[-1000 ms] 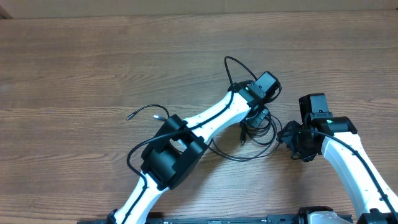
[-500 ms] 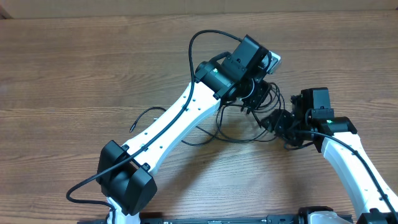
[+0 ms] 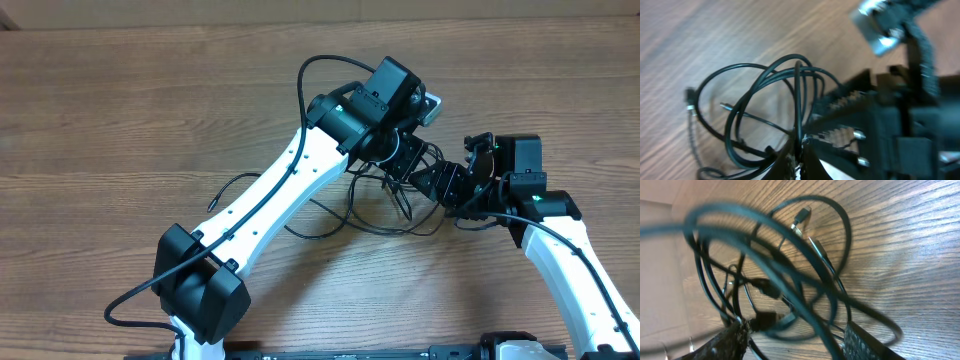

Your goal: Untangle cables

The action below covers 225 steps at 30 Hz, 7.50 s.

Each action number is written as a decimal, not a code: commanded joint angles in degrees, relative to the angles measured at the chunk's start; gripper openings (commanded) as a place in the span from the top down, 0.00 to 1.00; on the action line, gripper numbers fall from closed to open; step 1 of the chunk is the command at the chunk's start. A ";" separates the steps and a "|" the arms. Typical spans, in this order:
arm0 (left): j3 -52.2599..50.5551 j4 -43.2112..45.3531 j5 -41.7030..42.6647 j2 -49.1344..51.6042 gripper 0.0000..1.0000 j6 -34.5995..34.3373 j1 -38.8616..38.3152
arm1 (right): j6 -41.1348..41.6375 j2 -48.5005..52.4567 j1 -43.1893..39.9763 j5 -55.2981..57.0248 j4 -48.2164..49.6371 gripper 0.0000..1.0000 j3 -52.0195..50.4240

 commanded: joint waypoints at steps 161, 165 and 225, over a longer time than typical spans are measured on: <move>33.59 -29.24 -6.23 13.57 0.75 5.38 9.79 | -7.87 4.74 0.00 15.02 -17.40 0.41 1.03; 33.59 -31.93 -11.45 13.57 0.80 4.61 9.86 | -7.89 4.74 0.00 15.02 -17.79 0.38 1.03; -33.27 23.61 11.02 -6.60 0.41 -22.10 4.79 | -4.61 -1.31 -7.02 21.77 -25.16 0.00 5.35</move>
